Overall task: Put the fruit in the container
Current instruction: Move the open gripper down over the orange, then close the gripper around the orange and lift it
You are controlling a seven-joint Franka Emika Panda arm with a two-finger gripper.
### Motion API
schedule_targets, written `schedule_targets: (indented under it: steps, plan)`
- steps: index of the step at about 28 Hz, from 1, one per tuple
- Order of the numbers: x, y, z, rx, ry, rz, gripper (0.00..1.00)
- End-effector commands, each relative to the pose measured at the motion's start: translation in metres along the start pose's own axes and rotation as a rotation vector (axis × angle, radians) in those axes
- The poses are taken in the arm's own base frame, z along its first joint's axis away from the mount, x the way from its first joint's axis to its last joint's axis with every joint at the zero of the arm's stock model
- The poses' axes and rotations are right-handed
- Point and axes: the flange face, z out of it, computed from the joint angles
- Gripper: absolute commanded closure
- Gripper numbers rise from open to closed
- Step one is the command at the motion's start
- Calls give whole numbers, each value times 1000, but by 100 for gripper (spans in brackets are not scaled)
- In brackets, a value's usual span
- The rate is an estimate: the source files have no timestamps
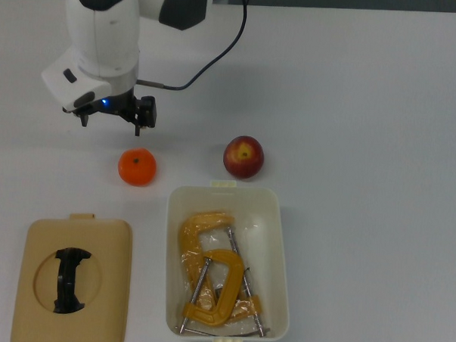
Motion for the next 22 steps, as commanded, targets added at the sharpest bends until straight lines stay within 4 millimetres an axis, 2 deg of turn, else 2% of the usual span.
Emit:
schedule_targets:
  steps: [1,10,15,22]
  plan:
    - [3,-25,28,-56,14,10,0]
    - [6,-44,69,-99,36,26,0]
    - [10,-50,78,-114,60,44,1]
    - [12,-55,69,-117,80,69,0]
